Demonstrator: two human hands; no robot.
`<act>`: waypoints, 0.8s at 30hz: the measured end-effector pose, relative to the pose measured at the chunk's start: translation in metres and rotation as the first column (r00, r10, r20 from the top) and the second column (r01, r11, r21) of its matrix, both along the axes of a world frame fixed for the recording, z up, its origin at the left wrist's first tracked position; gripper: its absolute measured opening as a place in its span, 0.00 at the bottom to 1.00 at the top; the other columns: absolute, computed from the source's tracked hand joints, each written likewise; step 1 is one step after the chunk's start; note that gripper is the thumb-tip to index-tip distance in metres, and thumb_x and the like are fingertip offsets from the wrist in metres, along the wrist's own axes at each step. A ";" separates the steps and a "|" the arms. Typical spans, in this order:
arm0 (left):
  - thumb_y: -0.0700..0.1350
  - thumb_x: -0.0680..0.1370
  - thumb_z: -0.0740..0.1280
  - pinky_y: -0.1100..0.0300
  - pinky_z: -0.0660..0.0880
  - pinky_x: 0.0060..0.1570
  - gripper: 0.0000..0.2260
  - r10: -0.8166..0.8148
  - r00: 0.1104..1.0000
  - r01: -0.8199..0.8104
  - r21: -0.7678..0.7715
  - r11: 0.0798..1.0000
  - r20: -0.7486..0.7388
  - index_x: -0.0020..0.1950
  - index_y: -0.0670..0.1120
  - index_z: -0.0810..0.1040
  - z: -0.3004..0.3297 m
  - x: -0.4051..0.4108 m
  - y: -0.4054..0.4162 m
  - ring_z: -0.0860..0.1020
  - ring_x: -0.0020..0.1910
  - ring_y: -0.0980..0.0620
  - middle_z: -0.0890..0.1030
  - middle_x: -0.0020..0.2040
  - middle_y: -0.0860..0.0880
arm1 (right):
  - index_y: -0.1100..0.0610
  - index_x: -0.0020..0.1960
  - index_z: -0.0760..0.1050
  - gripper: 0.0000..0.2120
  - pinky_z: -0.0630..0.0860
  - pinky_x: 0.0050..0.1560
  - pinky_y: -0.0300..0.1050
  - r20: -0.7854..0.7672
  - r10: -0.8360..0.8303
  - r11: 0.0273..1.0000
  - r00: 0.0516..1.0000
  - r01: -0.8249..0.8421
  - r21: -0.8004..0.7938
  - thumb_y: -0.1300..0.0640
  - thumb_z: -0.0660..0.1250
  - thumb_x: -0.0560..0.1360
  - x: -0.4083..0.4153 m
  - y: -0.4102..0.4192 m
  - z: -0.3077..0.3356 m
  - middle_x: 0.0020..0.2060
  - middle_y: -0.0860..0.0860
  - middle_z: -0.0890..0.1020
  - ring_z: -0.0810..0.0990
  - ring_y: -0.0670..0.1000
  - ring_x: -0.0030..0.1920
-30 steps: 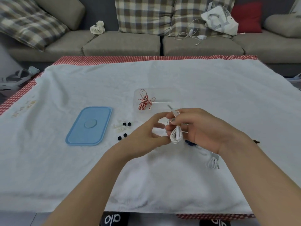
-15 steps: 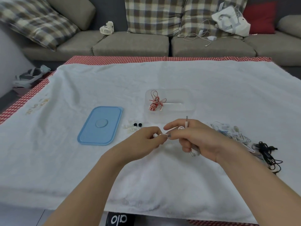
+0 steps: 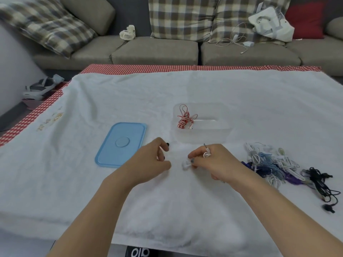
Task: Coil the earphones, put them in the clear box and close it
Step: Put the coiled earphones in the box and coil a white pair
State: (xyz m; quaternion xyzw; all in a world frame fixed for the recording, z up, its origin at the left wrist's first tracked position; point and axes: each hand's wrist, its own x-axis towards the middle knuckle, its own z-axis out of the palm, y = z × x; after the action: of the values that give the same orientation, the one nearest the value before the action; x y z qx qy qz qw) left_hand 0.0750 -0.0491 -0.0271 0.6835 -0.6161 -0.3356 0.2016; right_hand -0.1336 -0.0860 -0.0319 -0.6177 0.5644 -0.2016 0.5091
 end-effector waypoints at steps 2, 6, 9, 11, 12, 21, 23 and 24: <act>0.42 0.78 0.69 0.62 0.71 0.37 0.11 0.096 0.992 -0.089 -0.094 0.992 0.076 0.58 0.52 0.75 -0.009 0.010 -0.003 0.74 0.37 0.55 0.78 0.44 0.52 | 0.50 0.46 0.84 0.07 0.68 0.32 0.32 -0.179 0.055 0.991 0.982 -0.076 -0.111 0.59 0.69 0.73 0.004 -0.001 -0.006 0.41 0.44 0.84 0.79 0.42 0.38; 0.45 0.80 0.68 0.61 0.70 0.38 0.10 0.176 0.968 -0.145 -0.169 0.975 0.182 0.60 0.54 0.78 -0.024 0.012 -0.011 0.75 0.41 0.56 0.78 0.47 0.52 | 0.47 0.43 0.82 0.01 0.75 0.42 0.41 -0.270 0.061 0.980 0.961 -0.109 -0.165 0.51 0.71 0.72 0.007 0.000 -0.008 0.42 0.43 0.83 0.80 0.44 0.44; 0.48 0.80 0.67 0.58 0.70 0.40 0.08 0.205 0.955 -0.161 -0.203 0.966 0.216 0.59 0.55 0.79 -0.029 0.008 -0.015 0.75 0.41 0.55 0.77 0.47 0.52 | 0.47 0.41 0.81 0.04 0.77 0.47 0.45 -0.304 0.077 0.971 0.949 -0.141 -0.192 0.47 0.71 0.71 0.011 0.002 -0.007 0.40 0.43 0.83 0.80 0.45 0.45; 0.49 0.80 0.67 0.57 0.69 0.39 0.06 0.234 0.948 -0.184 -0.225 0.957 0.218 0.57 0.54 0.78 -0.030 0.007 -0.018 0.74 0.39 0.55 0.77 0.47 0.52 | 0.48 0.39 0.81 0.06 0.77 0.47 0.47 -0.341 0.068 0.964 0.937 -0.150 -0.219 0.48 0.69 0.72 0.013 0.003 -0.007 0.39 0.43 0.83 0.80 0.47 0.45; 0.50 0.80 0.67 0.57 0.68 0.38 0.06 0.241 0.945 -0.189 -0.231 0.954 0.223 0.56 0.54 0.78 -0.030 0.006 -0.019 0.74 0.39 0.55 0.77 0.47 0.52 | 0.48 0.39 0.81 0.05 0.78 0.47 0.48 -0.355 0.058 0.961 0.933 -0.148 -0.232 0.50 0.68 0.72 0.013 0.003 -0.007 0.39 0.44 0.83 0.80 0.48 0.45; 0.47 0.79 0.68 0.56 0.72 0.39 0.00 0.235 0.946 -0.178 -0.250 0.952 0.221 0.49 0.52 0.78 -0.027 -0.002 -0.023 0.75 0.42 0.53 0.79 0.48 0.53 | 0.43 0.53 0.80 0.09 0.73 0.50 0.46 -0.442 0.101 0.878 0.891 -0.289 -0.381 0.50 0.65 0.76 0.017 0.010 -0.007 0.50 0.42 0.79 0.77 0.46 0.52; 0.45 0.79 0.68 0.54 0.76 0.38 0.02 0.231 0.962 -0.185 -0.270 0.945 0.149 0.47 0.52 0.77 -0.024 -0.002 -0.022 0.78 0.40 0.52 0.81 0.47 0.54 | 0.44 0.51 0.80 0.08 0.71 0.45 0.45 -0.520 0.117 0.830 0.846 -0.371 -0.417 0.50 0.62 0.77 0.020 0.012 -0.011 0.49 0.43 0.78 0.78 0.47 0.51; 0.44 0.79 0.68 0.55 0.76 0.37 0.03 0.232 0.967 -0.196 -0.276 0.941 0.103 0.46 0.51 0.77 -0.021 -0.003 -0.021 0.79 0.38 0.52 0.82 0.47 0.54 | 0.45 0.51 0.79 0.08 0.69 0.44 0.45 -0.539 0.118 0.820 0.834 -0.388 -0.420 0.50 0.61 0.77 0.020 0.012 -0.011 0.49 0.43 0.78 0.78 0.48 0.51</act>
State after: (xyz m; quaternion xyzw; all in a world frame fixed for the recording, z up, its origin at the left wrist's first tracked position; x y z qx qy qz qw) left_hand 0.0725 -0.0699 -0.0483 0.7347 -0.5892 -0.1799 0.2842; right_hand -0.1138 -0.0742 -0.0434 -0.8324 0.5095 -0.1092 0.1886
